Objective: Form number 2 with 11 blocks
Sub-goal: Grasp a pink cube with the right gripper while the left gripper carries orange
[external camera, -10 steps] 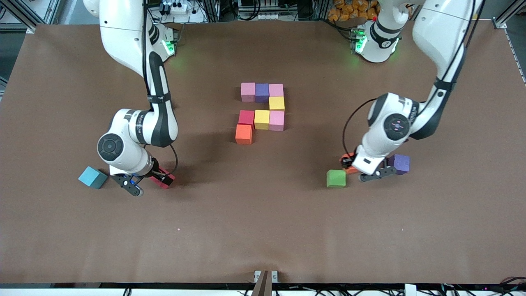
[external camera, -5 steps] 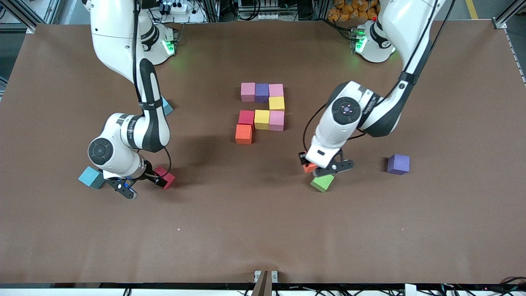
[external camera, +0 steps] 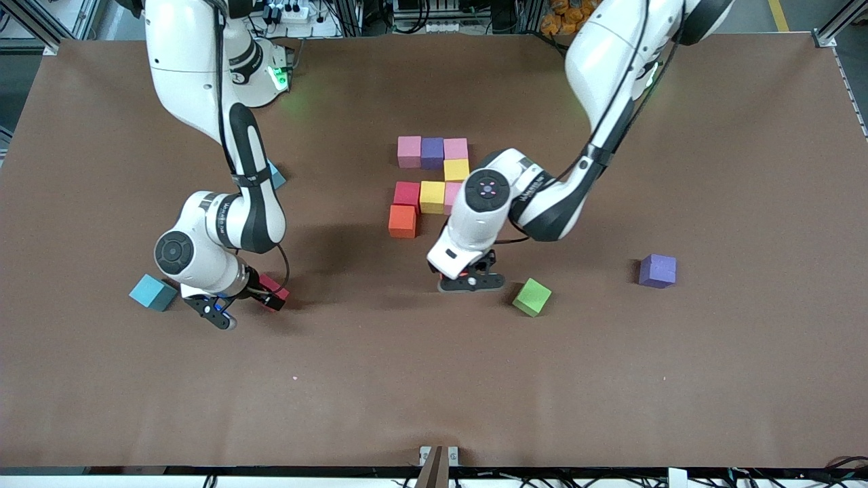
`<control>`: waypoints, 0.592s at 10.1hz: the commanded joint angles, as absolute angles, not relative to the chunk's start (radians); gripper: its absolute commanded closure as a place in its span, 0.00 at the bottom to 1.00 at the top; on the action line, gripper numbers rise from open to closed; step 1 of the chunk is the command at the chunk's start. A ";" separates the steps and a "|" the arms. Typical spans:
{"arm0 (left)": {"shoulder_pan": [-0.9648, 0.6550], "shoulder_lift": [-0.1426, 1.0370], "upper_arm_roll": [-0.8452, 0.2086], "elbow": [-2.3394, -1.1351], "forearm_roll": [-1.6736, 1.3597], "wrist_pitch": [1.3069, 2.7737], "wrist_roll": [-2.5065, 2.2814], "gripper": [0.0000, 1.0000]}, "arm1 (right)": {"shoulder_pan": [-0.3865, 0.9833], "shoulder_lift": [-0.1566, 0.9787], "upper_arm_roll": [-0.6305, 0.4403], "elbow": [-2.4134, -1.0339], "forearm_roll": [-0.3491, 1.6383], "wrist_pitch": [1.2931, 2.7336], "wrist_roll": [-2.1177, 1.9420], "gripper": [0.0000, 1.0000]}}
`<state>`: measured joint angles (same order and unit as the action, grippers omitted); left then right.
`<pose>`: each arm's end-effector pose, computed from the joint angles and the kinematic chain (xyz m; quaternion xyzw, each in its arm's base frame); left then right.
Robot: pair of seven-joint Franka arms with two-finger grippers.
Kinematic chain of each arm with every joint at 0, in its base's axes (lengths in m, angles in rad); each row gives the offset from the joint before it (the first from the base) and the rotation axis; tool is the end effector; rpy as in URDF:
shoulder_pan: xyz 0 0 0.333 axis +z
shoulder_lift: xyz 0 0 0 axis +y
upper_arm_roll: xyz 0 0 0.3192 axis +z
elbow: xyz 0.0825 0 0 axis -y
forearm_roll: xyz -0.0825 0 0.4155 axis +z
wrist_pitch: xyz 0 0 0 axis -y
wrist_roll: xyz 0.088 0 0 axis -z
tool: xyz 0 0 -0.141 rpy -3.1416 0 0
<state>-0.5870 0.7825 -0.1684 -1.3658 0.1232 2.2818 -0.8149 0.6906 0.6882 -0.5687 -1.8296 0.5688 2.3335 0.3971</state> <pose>0.5912 -0.5145 0.2214 0.9971 0.0212 0.0456 0.0568 0.6527 0.1081 0.1447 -0.9569 0.2892 0.0194 0.0182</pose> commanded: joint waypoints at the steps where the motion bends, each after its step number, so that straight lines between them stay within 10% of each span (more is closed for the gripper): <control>1: -0.690 0.874 -0.112 -1.206 0.101 2.227 -0.790 1.00 | 0.670 0.689 -0.552 -1.830 0.571 2.347 0.373 0.46; 2: -0.715 0.893 -0.097 -1.172 0.078 2.226 -0.790 1.00 | 0.672 0.689 -0.552 -1.830 0.571 2.344 0.373 0.71; 6: -0.841 0.982 0.025 -1.063 -0.009 2.204 -0.787 1.00 | 0.681 0.669 -0.552 -1.824 0.572 2.330 0.380 0.76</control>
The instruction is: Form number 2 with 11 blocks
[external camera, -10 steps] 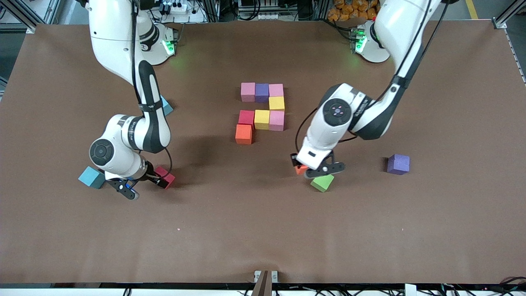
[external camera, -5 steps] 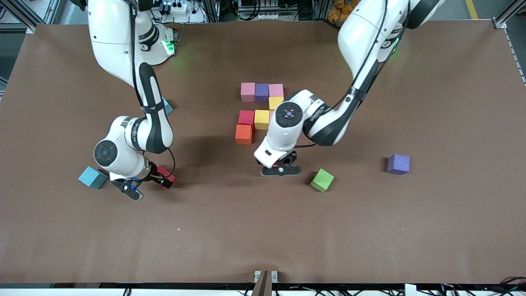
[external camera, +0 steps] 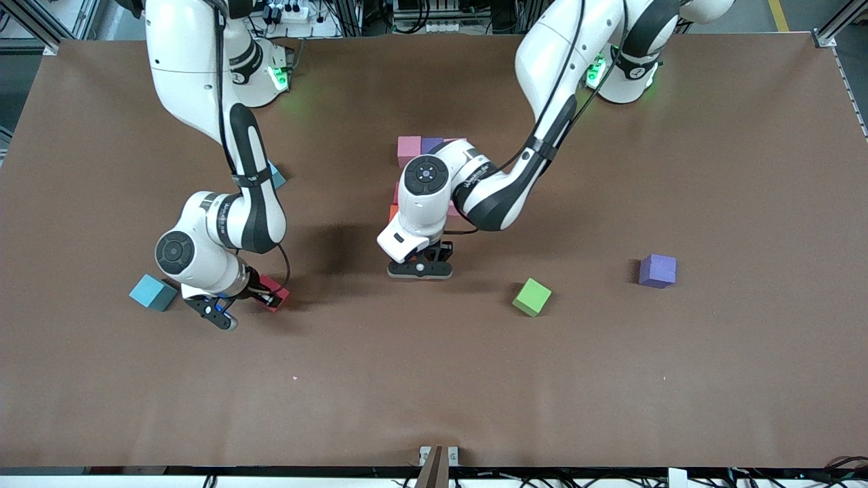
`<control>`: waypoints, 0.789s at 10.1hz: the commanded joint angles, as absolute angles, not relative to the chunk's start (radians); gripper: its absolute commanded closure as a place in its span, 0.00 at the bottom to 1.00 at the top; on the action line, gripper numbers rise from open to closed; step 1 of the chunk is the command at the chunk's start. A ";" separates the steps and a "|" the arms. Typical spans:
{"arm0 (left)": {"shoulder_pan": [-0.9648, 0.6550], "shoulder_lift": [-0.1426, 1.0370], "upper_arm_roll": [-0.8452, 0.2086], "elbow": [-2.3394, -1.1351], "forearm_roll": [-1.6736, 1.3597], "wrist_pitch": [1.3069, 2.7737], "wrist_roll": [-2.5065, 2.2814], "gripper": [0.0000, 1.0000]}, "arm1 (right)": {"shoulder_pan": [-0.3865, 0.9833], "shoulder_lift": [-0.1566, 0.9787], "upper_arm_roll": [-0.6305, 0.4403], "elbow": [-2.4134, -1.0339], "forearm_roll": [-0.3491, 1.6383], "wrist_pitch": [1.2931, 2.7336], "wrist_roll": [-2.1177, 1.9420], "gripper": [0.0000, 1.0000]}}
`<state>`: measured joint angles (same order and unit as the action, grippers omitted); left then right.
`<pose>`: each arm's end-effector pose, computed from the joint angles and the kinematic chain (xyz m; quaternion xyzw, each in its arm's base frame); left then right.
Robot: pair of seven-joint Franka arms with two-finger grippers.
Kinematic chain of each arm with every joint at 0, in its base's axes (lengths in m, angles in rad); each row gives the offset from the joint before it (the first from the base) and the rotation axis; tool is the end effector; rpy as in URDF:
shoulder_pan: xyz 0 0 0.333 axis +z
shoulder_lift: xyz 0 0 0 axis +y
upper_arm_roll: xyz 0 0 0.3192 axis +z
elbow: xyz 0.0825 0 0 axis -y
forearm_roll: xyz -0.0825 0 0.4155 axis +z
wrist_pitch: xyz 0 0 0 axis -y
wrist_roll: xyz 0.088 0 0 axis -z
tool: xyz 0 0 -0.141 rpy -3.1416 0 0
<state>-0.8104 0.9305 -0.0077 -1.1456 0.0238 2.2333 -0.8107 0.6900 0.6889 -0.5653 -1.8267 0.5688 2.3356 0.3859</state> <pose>0.5613 -0.5947 0.2031 0.9969 -0.0085 0.0590 0.0523 0.6535 0.1102 0.1449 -0.9589 0.2824 0.0182 0.0194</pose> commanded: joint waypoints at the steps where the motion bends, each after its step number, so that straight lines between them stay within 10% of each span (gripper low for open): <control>1: -0.856 0.986 0.026 -1.057 -0.014 2.204 -0.787 1.00 | 0.681 0.657 -0.554 -1.821 0.572 2.319 0.382 0.76; 8: -0.908 0.988 0.069 -1.065 -0.107 2.161 -0.738 1.00 | 0.689 0.649 -0.555 -1.789 0.574 2.266 0.425 0.76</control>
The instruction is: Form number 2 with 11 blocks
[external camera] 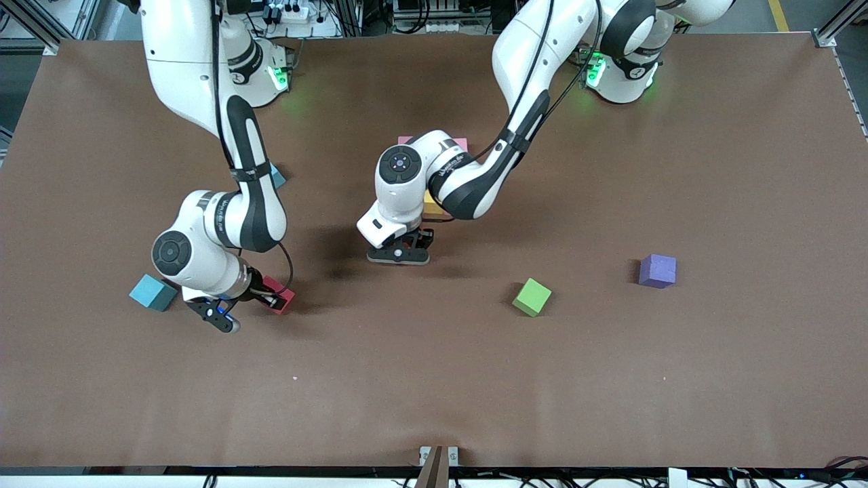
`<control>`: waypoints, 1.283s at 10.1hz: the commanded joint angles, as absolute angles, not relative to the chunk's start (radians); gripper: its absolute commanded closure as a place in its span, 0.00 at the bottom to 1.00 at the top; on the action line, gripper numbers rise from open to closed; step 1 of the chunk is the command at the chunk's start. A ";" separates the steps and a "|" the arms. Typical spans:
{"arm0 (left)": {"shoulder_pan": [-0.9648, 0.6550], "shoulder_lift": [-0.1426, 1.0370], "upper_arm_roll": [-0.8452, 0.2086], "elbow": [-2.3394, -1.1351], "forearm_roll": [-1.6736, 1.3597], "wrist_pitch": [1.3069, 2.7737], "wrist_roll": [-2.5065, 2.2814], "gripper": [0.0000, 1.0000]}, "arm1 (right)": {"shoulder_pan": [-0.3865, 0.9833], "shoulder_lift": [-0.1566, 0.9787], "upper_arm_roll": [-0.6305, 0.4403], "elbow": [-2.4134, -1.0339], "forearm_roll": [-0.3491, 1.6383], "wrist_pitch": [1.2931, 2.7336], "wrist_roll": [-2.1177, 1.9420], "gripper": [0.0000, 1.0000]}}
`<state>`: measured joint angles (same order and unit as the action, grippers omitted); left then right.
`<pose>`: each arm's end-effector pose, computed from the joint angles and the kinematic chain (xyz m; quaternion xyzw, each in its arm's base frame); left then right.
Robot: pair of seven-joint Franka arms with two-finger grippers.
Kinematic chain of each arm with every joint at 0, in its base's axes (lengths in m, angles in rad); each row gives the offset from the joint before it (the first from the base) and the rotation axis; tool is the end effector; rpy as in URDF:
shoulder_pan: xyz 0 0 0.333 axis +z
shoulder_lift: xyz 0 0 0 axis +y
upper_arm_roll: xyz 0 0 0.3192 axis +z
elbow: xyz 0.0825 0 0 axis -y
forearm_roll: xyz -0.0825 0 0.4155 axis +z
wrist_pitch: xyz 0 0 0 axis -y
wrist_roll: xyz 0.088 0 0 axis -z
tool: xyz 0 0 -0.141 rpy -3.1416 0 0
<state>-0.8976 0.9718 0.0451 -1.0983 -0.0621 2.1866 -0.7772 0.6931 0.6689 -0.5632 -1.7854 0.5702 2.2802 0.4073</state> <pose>0.5274 -0.6257 0.1889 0.9977 -0.0321 0.0342 0.0484 0.6623 0.1269 0.1679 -0.9584 0.2823 0.0244 0.0347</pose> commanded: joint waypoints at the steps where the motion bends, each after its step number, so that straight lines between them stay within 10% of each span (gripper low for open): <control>1: -0.905 0.989 0.069 -1.065 -0.136 2.161 -0.723 1.00 | 0.689 0.649 -0.555 -1.789 0.575 2.266 0.425 0.76; 12: -0.905 1.012 0.071 -1.068 -0.173 2.161 -0.690 1.00 | 0.692 0.649 -0.555 -1.773 0.575 2.264 0.456 0.76; 13: -0.904 1.011 0.071 -1.068 -0.176 2.161 -0.690 0.71 | 0.692 0.650 -0.554 -1.773 0.575 2.266 0.456 0.76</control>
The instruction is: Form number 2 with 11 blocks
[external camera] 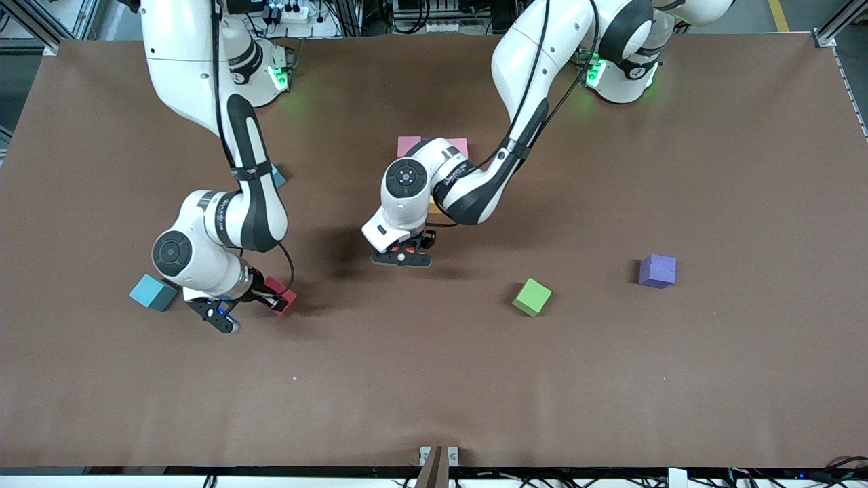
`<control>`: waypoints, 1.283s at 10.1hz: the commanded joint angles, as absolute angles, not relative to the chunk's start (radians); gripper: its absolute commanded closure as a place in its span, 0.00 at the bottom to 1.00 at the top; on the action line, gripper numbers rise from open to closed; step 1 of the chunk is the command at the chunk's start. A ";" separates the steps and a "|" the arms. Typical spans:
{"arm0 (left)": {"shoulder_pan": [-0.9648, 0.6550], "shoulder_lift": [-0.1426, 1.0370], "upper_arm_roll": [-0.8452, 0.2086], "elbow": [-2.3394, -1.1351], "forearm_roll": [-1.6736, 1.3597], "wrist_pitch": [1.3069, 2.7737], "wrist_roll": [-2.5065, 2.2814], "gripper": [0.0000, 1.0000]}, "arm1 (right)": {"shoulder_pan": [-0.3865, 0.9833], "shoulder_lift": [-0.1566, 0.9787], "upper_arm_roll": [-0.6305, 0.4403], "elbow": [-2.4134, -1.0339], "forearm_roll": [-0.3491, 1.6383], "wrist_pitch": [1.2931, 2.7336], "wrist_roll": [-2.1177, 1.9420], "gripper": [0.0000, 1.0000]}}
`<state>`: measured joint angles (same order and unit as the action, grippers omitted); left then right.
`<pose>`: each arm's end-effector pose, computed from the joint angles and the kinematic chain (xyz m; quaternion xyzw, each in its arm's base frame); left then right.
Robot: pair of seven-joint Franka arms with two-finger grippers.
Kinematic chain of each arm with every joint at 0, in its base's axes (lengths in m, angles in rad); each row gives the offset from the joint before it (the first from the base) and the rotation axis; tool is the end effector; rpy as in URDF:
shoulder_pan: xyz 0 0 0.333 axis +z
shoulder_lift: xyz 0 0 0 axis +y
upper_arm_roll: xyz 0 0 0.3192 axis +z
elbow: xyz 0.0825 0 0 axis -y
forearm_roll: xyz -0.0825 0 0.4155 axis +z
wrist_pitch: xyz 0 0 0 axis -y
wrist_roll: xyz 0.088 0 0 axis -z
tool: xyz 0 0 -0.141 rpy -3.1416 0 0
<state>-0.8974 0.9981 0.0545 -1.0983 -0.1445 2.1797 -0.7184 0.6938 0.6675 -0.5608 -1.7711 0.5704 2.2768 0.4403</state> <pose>0.5246 -0.6220 0.1672 0.9977 -0.0368 0.0029 0.0572 0.6663 0.1323 0.1738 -0.9547 0.2943 0.0212 0.0385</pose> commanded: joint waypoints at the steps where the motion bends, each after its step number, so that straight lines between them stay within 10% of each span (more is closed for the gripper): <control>1: -0.902 1.008 0.071 -1.068 -0.205 2.161 -0.692 0.32 | 0.693 0.649 -0.554 -1.773 0.575 2.264 0.457 0.76; 2: -0.903 1.003 0.083 -1.068 -0.212 2.161 -0.692 0.00 | 0.696 0.650 -0.554 -1.773 0.575 2.266 0.457 0.75; 13: -0.711 0.712 0.115 -1.217 -0.210 1.916 -0.683 0.00 | 0.776 0.649 -0.554 -1.676 0.575 2.191 0.762 0.76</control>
<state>-0.7483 0.7891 0.1145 -1.1038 -0.1935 1.9346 -0.7102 0.7510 0.6646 -0.5536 -1.7194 0.5724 2.2419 0.6489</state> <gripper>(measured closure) 0.000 0.392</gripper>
